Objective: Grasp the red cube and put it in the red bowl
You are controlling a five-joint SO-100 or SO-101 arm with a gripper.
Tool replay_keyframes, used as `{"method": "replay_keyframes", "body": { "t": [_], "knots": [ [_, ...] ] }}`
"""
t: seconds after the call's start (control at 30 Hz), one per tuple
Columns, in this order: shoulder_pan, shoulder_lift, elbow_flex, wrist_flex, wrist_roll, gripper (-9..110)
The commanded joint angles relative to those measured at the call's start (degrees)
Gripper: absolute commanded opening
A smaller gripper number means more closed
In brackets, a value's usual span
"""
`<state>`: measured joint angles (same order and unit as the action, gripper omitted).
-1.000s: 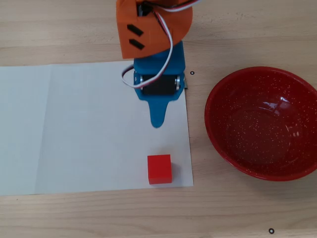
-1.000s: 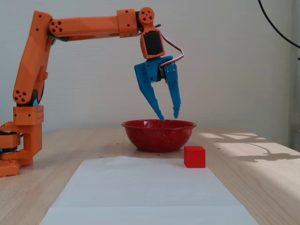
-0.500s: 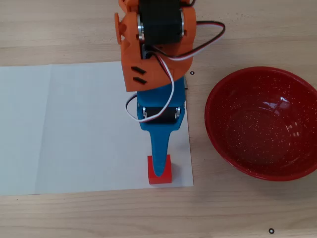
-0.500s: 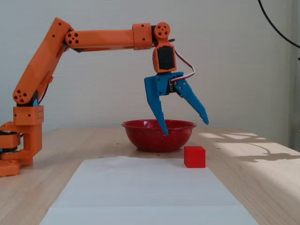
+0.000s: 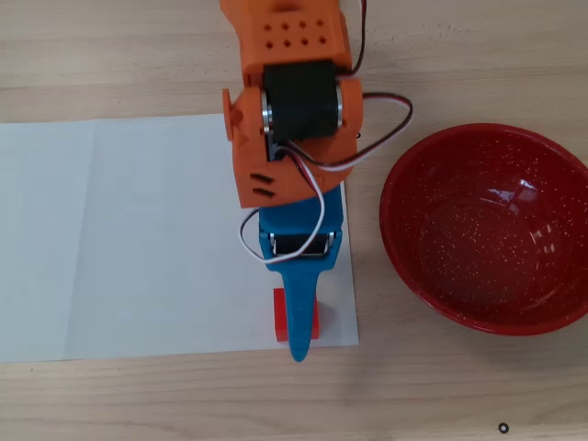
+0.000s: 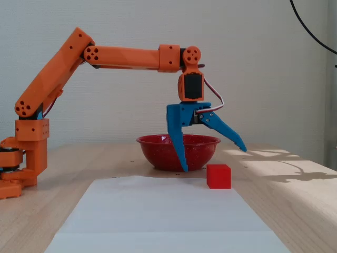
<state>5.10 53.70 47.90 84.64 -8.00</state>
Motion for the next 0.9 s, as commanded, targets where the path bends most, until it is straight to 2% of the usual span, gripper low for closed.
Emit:
{"method": "replay_keyframes", "body": {
  "t": [0.0, 0.63, 0.87],
  "knots": [
    [-0.3, 3.8, -6.0, -1.8, 1.3, 60],
    [-0.5, -5.7, -12.4, -4.7, 1.3, 56],
    [-0.8, -6.8, -13.8, -4.6, 1.4, 50]
  ]
}}
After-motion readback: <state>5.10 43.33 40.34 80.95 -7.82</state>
